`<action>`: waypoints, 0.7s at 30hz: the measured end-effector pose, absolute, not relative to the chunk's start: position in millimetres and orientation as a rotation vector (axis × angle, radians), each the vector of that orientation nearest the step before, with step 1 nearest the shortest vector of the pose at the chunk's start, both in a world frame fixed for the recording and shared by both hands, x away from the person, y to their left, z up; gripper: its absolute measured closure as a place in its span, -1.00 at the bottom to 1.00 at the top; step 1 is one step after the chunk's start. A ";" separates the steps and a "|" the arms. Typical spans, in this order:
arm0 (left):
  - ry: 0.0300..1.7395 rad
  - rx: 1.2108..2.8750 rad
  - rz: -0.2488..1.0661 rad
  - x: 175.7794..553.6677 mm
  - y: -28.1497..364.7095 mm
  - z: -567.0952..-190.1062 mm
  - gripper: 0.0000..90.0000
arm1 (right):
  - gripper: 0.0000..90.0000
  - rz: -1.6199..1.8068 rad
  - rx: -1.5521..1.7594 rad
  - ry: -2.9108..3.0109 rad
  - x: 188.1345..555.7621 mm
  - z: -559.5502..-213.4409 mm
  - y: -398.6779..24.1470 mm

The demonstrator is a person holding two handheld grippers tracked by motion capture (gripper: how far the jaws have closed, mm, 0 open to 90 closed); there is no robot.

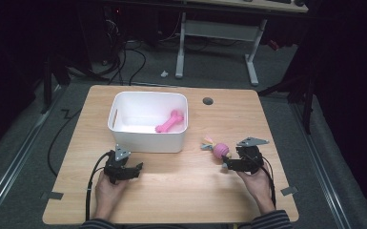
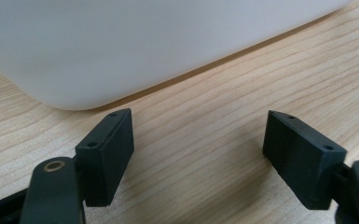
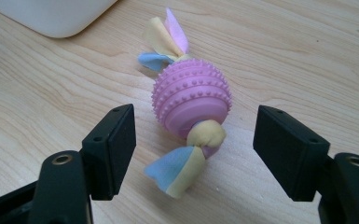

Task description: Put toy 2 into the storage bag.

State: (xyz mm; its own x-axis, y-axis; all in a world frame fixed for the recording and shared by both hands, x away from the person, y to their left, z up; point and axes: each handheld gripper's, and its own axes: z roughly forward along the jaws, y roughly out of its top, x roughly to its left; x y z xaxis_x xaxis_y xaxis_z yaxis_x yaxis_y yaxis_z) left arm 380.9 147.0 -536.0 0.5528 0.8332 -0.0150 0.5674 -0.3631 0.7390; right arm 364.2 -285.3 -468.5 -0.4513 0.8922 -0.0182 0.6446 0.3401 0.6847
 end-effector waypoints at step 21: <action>1.122 2.075 0.478 380.9 147.0 -536.0 -0.45 | -0.39 0.722 1.313 2.361 405.0 -462.9 -257.9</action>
State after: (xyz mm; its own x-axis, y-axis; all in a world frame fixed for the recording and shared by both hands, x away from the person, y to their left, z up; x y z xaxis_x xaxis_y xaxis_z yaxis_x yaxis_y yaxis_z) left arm 380.9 147.0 -536.0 0.5528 0.8332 -0.0146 0.5671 -0.3634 0.7391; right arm 405.0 -257.9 -462.9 -0.5133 0.8567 -0.0505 0.6822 0.4430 0.5817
